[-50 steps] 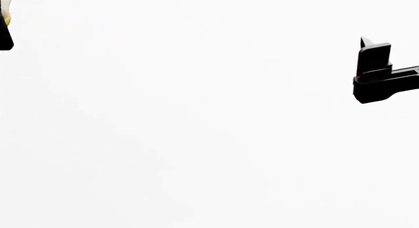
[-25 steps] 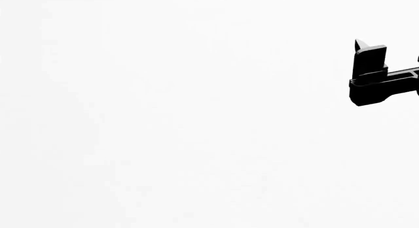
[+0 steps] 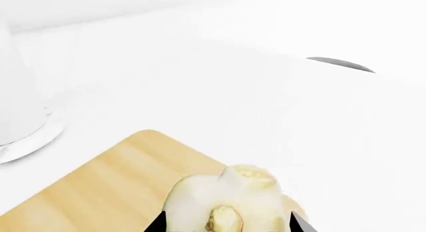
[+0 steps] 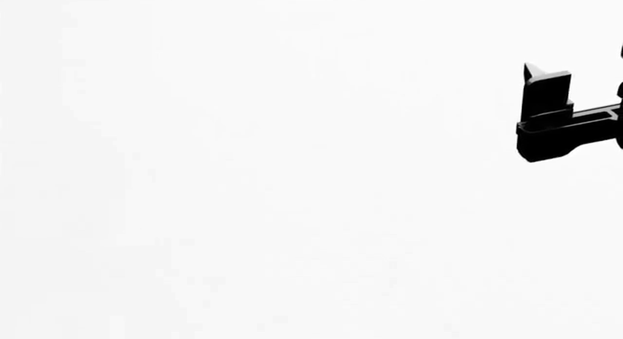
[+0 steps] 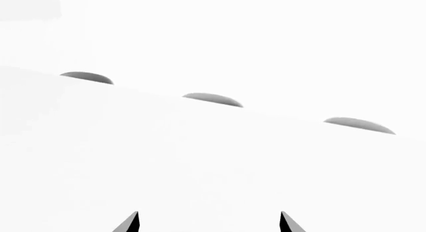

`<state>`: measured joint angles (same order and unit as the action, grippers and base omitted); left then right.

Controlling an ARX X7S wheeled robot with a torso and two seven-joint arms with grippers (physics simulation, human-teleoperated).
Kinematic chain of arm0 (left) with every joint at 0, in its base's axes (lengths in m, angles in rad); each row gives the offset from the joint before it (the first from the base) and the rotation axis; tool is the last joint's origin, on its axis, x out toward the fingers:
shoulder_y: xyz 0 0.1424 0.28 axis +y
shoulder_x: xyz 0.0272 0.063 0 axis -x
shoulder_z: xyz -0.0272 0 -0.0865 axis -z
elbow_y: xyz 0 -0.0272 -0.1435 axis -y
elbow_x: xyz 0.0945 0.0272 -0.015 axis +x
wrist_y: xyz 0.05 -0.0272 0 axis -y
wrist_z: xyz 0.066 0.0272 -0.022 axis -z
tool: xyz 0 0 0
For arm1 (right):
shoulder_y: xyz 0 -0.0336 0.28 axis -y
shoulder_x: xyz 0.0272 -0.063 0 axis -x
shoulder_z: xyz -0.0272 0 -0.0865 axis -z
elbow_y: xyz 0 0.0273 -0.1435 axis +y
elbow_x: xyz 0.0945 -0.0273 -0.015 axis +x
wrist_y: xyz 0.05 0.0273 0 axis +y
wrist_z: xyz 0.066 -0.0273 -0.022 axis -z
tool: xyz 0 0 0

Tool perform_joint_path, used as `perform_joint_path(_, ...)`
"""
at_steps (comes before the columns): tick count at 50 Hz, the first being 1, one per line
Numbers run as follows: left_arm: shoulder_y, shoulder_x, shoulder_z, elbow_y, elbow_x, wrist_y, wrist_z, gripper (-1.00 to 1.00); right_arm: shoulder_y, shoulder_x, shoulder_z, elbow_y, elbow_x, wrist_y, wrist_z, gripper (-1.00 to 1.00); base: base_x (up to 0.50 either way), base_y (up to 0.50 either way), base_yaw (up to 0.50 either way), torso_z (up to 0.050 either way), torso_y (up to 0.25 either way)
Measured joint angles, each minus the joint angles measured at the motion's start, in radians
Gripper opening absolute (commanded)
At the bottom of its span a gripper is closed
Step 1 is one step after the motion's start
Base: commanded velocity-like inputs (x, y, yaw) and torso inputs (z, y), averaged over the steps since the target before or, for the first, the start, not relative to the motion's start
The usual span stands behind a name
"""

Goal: Place the apricot and the ginger on separate cutting boards.

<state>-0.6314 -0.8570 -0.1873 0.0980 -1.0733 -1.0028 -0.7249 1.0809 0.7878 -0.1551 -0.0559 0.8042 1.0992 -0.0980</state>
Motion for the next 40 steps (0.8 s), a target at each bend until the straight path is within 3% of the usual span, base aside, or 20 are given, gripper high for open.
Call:
perform_joint_path(16,0.019,0.003,0.074,-0.124,0.069,0.02,0.064,-1.0,-0.004,0.002,0.001,0.0,0.01,0.013,0.008,1.0,0.0,0.0,0.0,0.001,0.001)
perform_joint_path(40,-0.004,0.002,0.099,-0.17,0.092,0.006,0.052,-1.0,-0.007,0.003,0.004,0.002,0.022,0.025,0.017,1.0,0.0,0.0,0.0,0.0,0.0)
